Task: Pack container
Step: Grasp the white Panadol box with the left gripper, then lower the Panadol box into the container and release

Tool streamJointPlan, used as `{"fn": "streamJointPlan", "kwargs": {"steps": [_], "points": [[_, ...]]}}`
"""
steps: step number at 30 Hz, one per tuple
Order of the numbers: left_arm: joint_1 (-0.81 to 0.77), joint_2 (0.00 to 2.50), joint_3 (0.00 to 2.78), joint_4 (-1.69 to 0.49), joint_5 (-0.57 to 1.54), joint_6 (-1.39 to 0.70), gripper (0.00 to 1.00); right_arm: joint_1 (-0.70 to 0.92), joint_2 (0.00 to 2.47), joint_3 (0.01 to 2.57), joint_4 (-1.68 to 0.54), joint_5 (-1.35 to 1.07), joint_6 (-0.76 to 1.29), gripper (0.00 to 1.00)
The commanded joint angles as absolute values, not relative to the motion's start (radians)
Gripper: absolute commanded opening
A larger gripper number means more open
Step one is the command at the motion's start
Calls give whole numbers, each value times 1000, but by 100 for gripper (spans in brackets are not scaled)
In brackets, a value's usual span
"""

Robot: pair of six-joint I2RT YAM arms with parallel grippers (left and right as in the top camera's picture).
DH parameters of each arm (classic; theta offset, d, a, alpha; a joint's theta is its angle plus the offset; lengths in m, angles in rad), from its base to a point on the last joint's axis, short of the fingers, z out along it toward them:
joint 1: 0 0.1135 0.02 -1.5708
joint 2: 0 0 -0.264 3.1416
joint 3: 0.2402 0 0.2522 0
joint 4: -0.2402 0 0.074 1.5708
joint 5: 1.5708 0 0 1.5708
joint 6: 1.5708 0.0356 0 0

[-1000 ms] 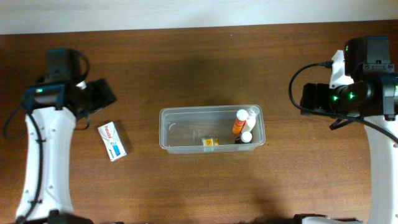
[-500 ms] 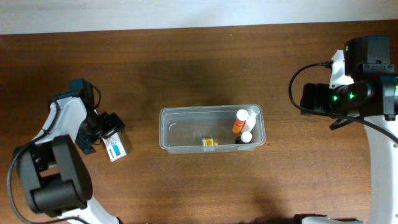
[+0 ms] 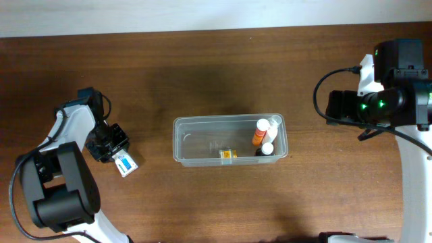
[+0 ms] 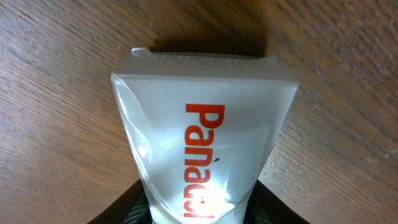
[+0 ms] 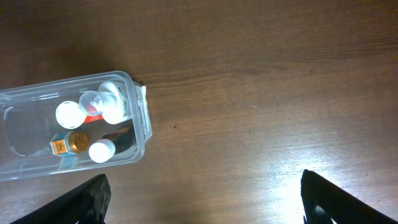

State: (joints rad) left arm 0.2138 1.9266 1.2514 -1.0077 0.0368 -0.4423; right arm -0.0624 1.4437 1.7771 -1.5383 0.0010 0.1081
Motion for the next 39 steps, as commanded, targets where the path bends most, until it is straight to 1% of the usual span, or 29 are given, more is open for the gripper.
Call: {"fn": "streamJointPlan", "kwargs": {"steps": [1, 6, 10, 17, 21, 25, 27, 31, 33, 36, 39], "points": [[194, 1914, 1296, -1033, 65, -429, 42, -68, 1448, 1772, -1538, 12, 108, 89], [113, 1819, 1387, -1070, 64, -377, 42, -68, 1448, 1772, -1538, 12, 108, 89], [-9, 1701, 1449, -1059, 46, -257, 43, -68, 1448, 1772, -1538, 12, 108, 89], [-280, 1536, 1462, -950, 27, 111, 43, -68, 1449, 1772, -1538, 12, 108, 89], [-434, 1535, 1454, -965, 35, 319, 45, -69, 1449, 1772, -1538, 12, 108, 89], [-537, 1560, 1411, -970, 38, 482, 47, -69, 1449, 1772, -1538, 12, 108, 89], [-572, 1582, 1386, -961, 38, 531, 48, -69, 1448, 1772, -1538, 12, 108, 89], [-593, 1649, 1363, -945, 38, 544, 49, -69, 1448, 1772, -1538, 12, 108, 89], [-593, 1686, 1362, -935, 37, 544, 52, -68, 1449, 1772, -1538, 12, 108, 89], [-593, 1748, 1362, -907, 38, 544, 53, -69, 1448, 1772, -1538, 12, 108, 89], [-593, 1756, 1363, -897, 36, 543, 57, -69, 1449, 1772, -1538, 12, 108, 89]]}}
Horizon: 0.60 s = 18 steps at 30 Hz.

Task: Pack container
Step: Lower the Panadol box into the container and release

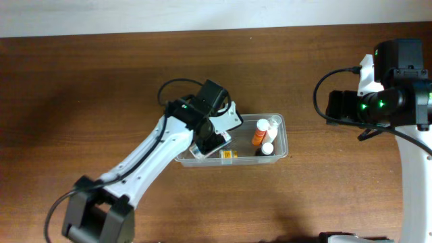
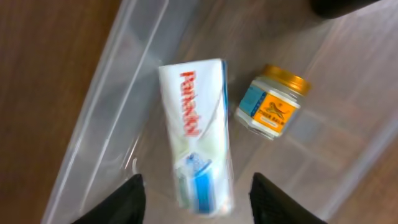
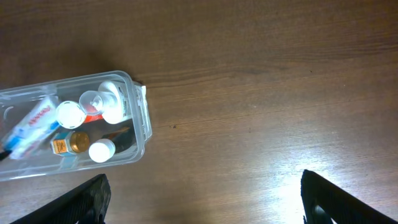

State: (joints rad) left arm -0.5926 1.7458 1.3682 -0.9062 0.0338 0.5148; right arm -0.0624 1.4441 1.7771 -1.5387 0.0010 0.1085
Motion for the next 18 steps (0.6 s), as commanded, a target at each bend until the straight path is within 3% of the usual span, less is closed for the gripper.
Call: {"fn": "streamJointPlan", "kwargs": {"steps": [1, 7, 8, 9, 18], "points": [[-593, 1750, 1369, -898, 27, 541, 58, -69, 1448, 1772, -1538, 12, 108, 89], [-568, 1613, 1431, -897, -133, 352, 63, -68, 1448, 1772, -1538, 12, 108, 89], [-552, 1583, 1433, -888, -141, 323, 75, -66, 1449, 1772, -1537, 12, 107, 90], [-528, 1550, 1433, -874, -147, 287, 99, -65, 1449, 1772, -1534, 8, 107, 89], [-133, 1438, 1432, -846, -132, -104, 99, -11, 1505, 1772, -1457, -79, 41, 90]]}}
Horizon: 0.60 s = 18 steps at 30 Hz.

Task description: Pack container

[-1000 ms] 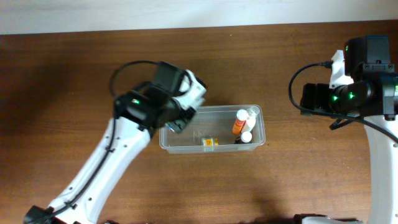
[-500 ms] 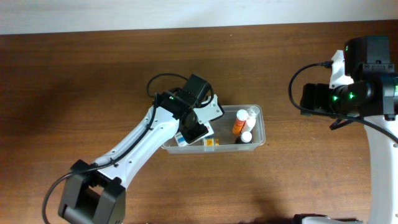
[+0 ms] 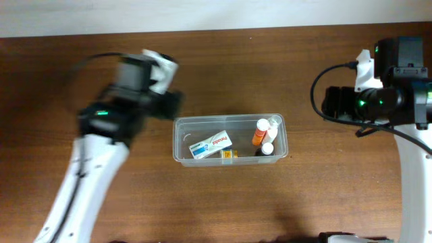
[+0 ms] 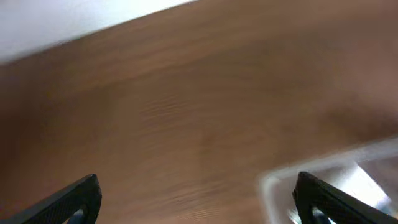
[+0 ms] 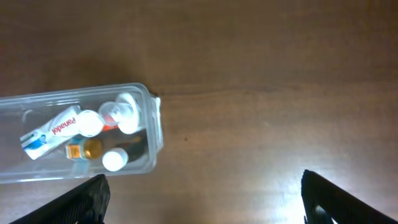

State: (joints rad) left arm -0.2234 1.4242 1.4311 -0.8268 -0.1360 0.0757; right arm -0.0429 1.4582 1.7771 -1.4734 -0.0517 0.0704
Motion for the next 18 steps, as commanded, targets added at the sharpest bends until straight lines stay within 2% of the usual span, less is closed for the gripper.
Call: {"fn": "streamJointPlan", "kwargs": {"steps": [1, 8, 13, 18], "points": [[-104, 1440, 1431, -850, -119, -104, 99, 2, 1522, 1772, -1452, -78, 28, 90], [26, 1417, 1424, -952, -41, -104, 99, 51, 1548, 1772, -1385, -66, 78, 90], [26, 1191, 1277, -917, -40, -100, 99, 53, 1359, 1689, -1308, -21, 86, 91], [26, 843, 1040, -820, -41, -101, 99, 53, 1048, 1354, -1115, -13, 86, 91]]}}
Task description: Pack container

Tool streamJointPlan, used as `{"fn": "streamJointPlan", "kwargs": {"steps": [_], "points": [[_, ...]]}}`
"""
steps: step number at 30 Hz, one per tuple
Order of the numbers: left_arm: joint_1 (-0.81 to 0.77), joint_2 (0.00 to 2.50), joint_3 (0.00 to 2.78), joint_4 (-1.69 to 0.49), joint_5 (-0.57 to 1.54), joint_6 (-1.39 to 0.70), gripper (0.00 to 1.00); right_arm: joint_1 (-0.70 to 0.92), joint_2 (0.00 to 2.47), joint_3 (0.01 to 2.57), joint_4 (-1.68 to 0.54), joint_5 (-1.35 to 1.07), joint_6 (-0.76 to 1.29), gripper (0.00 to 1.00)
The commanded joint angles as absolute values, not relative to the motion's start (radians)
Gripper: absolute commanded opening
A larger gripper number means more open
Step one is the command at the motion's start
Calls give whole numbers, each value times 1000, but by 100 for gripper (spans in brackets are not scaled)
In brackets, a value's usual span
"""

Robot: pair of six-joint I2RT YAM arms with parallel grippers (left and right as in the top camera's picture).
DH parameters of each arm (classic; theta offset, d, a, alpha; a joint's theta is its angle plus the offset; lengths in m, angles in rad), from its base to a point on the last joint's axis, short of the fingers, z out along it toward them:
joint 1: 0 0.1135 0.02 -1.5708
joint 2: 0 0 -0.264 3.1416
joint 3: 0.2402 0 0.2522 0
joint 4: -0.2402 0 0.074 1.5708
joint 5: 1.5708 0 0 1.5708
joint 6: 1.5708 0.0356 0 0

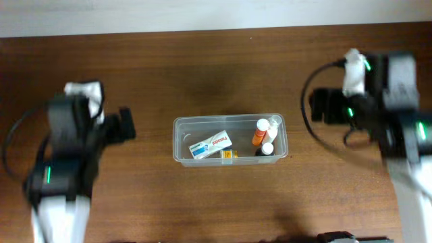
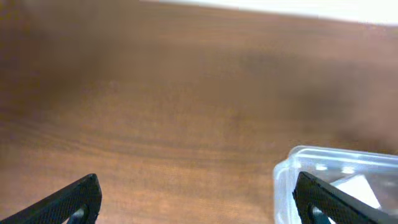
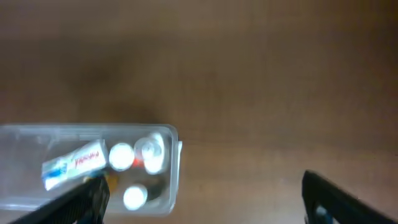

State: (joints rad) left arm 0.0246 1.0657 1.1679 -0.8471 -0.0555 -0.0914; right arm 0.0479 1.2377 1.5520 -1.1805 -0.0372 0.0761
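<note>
A clear plastic container point(image 1: 177, 143) sits mid-table. Inside lie a white Panadol pack point(image 1: 210, 144), a small yellow-labelled jar point(image 1: 227, 154), an orange bottle point(image 1: 258, 134) and white-capped bottles point(image 1: 268, 148). My left gripper point(image 2: 196, 205) is open and empty over bare wood to the left of the container, whose corner point(image 2: 292, 168) shows at the right of the left wrist view. My right gripper point(image 3: 208, 202) is open and empty, to the right of the container point(image 3: 175, 163); the pack point(image 3: 71, 163) shows there too.
The table is dark brown wood point(image 1: 202, 74), with a white wall strip point(image 1: 202, 13) along its far edge. The left arm point(image 1: 64, 155) stands over the left part, the right arm point(image 1: 385, 115) over the right part.
My left arm has moved from beside the container's far left corner to further left and nearer the front. The right arm has shifted slightly. The container's contents have not moved.
My left gripper was shut on the Panadol pack at the table's left. Then it stood open over the container with the pack lying inside. Then it was clear of the container at the far left, and now further left, empty. The right gripper stayed open throughout.
</note>
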Motion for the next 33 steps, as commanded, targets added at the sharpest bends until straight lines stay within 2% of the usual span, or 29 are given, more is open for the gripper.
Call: {"fn": "streamJointPlan", "kwargs": {"steps": [1, 2, 7, 12, 17, 28, 33], "points": [[26, 743, 973, -805, -41, -101, 99, 53, 937, 1225, -1059, -12, 86, 92], [26, 687, 934, -795, -41, -101, 99, 53, 846, 1130, -1023, -5, 86, 98], [26, 505, 853, -780, -41, -101, 99, 52, 513, 855, -983, 20, 86, 98], [26, 461, 853, -843, -41, -101, 99, 52, 330, 749, -1018, 19, 86, 98], [26, 462, 853, -894, -41, -101, 99, 52, 287, 729, -1127, 20, 86, 98], [27, 462, 853, -983, -41, -101, 99, 52, 287, 729, -1124, 19, 86, 98], [26, 462, 853, -990, -41, -101, 99, 50, 213, 712, -1103, -47, 80, 98]]}}
